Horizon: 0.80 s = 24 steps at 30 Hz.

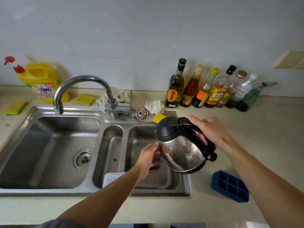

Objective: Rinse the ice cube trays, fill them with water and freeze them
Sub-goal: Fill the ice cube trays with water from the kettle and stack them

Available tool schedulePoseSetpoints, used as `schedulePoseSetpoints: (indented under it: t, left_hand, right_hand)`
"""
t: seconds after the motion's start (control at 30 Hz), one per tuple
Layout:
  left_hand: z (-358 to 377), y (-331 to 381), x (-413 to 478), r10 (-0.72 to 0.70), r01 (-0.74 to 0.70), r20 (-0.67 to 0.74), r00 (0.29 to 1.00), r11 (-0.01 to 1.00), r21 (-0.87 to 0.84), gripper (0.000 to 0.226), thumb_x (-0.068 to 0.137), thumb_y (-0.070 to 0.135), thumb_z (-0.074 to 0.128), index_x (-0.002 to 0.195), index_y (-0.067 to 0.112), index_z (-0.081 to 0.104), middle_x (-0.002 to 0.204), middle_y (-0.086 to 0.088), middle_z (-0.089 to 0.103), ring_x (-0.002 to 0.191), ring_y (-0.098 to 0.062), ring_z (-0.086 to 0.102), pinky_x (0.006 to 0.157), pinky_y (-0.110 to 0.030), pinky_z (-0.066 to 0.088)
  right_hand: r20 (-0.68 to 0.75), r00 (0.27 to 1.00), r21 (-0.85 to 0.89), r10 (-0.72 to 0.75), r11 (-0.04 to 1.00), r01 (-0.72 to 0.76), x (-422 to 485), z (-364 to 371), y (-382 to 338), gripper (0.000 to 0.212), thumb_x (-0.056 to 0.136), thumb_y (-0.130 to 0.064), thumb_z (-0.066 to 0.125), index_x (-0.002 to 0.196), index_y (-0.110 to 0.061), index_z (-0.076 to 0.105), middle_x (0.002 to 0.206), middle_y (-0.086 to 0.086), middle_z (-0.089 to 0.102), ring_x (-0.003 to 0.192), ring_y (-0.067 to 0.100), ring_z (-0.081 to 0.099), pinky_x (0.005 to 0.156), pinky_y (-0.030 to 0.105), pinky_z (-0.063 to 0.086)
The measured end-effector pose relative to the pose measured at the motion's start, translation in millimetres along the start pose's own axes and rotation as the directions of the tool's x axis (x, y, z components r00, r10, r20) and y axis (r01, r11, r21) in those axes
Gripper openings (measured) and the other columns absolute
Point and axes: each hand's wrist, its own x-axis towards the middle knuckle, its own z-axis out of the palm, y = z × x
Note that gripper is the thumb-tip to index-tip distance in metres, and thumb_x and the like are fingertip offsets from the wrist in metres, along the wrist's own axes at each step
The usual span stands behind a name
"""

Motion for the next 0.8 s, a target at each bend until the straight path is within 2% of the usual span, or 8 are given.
schedulePoseSetpoints:
  t: [0.07, 0.17, 0.3, 0.43, 0.5, 0.57, 0.67, 0.8]
  left_hand:
    - [13.6, 16.4, 5.0, 0.101, -0.095, -0.027, 0.995, 0.983, 0.16, 0.024, 0.104, 0.033, 0.054, 0.109, 0.014, 0.068, 0.107, -0.009, 0.076, 0.104, -0.024, 0.07, 0.079, -0.041, 0.059]
    - [42.2, 37.2, 12.9, 0.248, -0.227, -0.026, 0.968, 0.919, 0.323, 0.013, 0.103, 0.026, 0.058, 0.107, 0.018, 0.067, 0.108, -0.008, 0.073, 0.106, -0.024, 0.069, 0.083, -0.042, 0.061]
    - [96.6, 48.3, 27.2, 0.356, -0.322, -0.002, 0.935, 0.85, 0.417, 0.012, 0.102, 0.024, 0.058, 0.11, 0.021, 0.067, 0.107, -0.003, 0.074, 0.1, -0.017, 0.07, 0.076, -0.03, 0.059]
    - [157.0, 49.2, 43.1, 0.39, -0.365, 0.052, 0.919, 0.795, 0.485, 0.017, 0.102, 0.023, 0.058, 0.101, 0.037, 0.066, 0.099, 0.012, 0.075, 0.095, -0.002, 0.069, 0.082, -0.033, 0.06]
    - [182.8, 51.2, 53.0, 0.396, -0.367, 0.055, 0.917, 0.779, 0.509, 0.019, 0.101, 0.021, 0.057, 0.1, 0.036, 0.067, 0.092, 0.017, 0.076, 0.089, 0.005, 0.069, 0.085, -0.032, 0.058]
    - [202.2, 52.6, 63.1, 0.406, -0.367, 0.035, 0.913, 0.78, 0.507, 0.017, 0.101, 0.018, 0.058, 0.109, 0.03, 0.067, 0.096, 0.012, 0.077, 0.092, 0.002, 0.071, 0.09, -0.033, 0.058]
    - [221.8, 53.0, 75.7, 0.415, -0.365, 0.033, 0.909, 0.758, 0.541, 0.023, 0.1, 0.02, 0.059, 0.123, 0.022, 0.065, 0.111, 0.005, 0.074, 0.109, -0.011, 0.068, 0.099, -0.04, 0.055]
    - [234.5, 52.2, 80.5, 0.346, -0.292, 0.023, 0.938, 0.751, 0.592, 0.033, 0.101, 0.025, 0.058, 0.133, 0.021, 0.058, 0.127, 0.004, 0.067, 0.123, -0.016, 0.06, 0.109, -0.048, 0.047]
  right_hand:
    - [-0.046, 0.999, 0.07, -0.004, 0.997, 0.008, 1.4, -13.6, 15.8, 0.069, 0.088, -0.071, 0.058, 0.047, -0.016, 0.059, 0.044, 0.002, 0.056, 0.039, 0.014, 0.051, 0.061, 0.031, 0.051]
    - [-0.136, 0.99, 0.093, -0.028, 0.995, 0.041, 8.6, -35.4, 40.1, 0.069, 0.088, -0.074, 0.055, 0.051, -0.015, 0.06, 0.045, 0.002, 0.056, 0.041, 0.013, 0.053, 0.059, 0.03, 0.049]
    - [-0.23, 0.972, 0.21, -0.04, 0.974, 0.09, 24.1, -67.5, 79.6, 0.066, 0.089, -0.069, 0.06, 0.052, -0.015, 0.062, 0.047, 0.004, 0.059, 0.042, 0.014, 0.054, 0.054, 0.029, 0.048]
    - [-0.277, 0.96, 0.319, -0.029, 0.94, 0.121, 42.4, -100.8, 116.0, 0.064, 0.085, -0.073, 0.057, 0.052, -0.019, 0.065, 0.047, 0.003, 0.058, 0.042, 0.014, 0.054, 0.046, 0.02, 0.046]
    - [-0.294, 0.956, 0.365, -0.007, 0.923, 0.12, 52.5, -115.1, 132.7, 0.067, 0.085, -0.073, 0.056, 0.049, -0.018, 0.062, 0.045, 0.004, 0.057, 0.042, 0.015, 0.053, 0.047, 0.018, 0.045]
    - [-0.282, 0.959, 0.389, 0.018, 0.916, 0.098, 61.6, -126.4, 149.0, 0.068, 0.086, -0.075, 0.053, 0.047, -0.019, 0.059, 0.046, 0.003, 0.056, 0.043, 0.014, 0.054, 0.049, 0.016, 0.045]
    - [-0.207, 0.978, 0.399, 0.029, 0.915, 0.057, 72.3, -136.4, 167.7, 0.067, 0.087, -0.077, 0.049, 0.051, -0.022, 0.06, 0.052, 0.002, 0.059, 0.05, 0.014, 0.057, 0.059, 0.027, 0.049]
    - [-0.144, 0.99, 0.376, -0.004, 0.925, 0.059, 74.5, -140.1, 182.8, 0.057, 0.099, -0.062, 0.048, 0.06, -0.022, 0.061, 0.06, 0.001, 0.061, 0.057, 0.013, 0.057, 0.068, 0.034, 0.047]
